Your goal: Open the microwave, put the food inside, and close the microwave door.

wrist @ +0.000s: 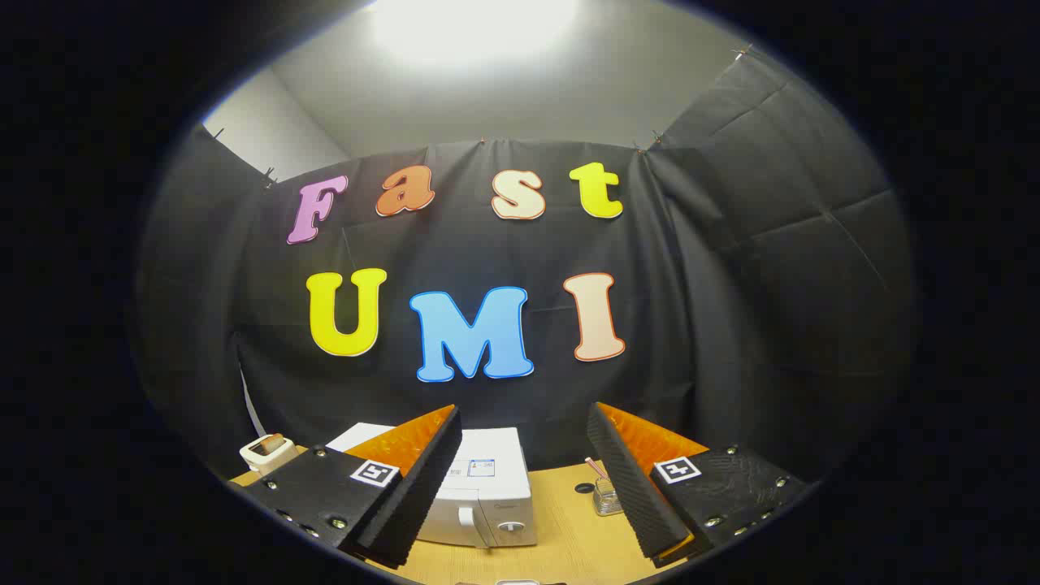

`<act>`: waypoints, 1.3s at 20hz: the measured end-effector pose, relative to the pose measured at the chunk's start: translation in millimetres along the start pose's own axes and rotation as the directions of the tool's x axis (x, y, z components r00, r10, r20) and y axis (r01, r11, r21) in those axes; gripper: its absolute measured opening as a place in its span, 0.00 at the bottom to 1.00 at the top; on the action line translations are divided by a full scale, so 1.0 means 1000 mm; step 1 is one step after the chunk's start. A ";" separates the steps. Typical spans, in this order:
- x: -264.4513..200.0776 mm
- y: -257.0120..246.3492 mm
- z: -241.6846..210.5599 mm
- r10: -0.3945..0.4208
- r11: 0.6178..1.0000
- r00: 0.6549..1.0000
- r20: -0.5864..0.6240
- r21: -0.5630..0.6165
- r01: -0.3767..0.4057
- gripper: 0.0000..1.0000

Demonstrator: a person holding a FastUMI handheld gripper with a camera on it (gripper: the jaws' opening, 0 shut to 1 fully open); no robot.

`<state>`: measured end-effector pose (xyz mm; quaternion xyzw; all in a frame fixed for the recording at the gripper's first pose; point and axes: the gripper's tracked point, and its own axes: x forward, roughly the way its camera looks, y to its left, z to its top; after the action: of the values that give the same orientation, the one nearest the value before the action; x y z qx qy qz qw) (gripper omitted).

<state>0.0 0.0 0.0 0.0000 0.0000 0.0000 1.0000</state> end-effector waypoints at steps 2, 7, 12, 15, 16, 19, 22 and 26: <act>0.004 0.003 0.001 0.005 1.000 1.000 0.004 0.002 -0.005 0.99; 0.013 0.004 -0.006 0.010 1.000 1.000 0.003 -0.004 -0.010 0.99; 0.034 0.016 -0.006 0.026 0.999 1.000 -0.001 0.023 -0.026 0.99; 0.048 0.025 -0.007 0.045 0.999 0.999 -0.004 0.003 -0.045 0.99; 0.052 0.031 -0.007 0.055 0.998 0.998 -0.003 0.006 -0.055 0.99; 0.058 0.046 -0.007 0.087 0.996 0.996 0.004 0.009 -0.087 0.99; 0.058 0.055 -0.019 0.105 0.994 0.994 -0.003 -0.002 -0.105 0.99; 0.055 0.058 -0.042 0.115 0.993 0.993 -0.015 -0.005 -0.115 0.99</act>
<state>55.1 57.6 -42.4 -0.0031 0.0072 0.0577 0.9983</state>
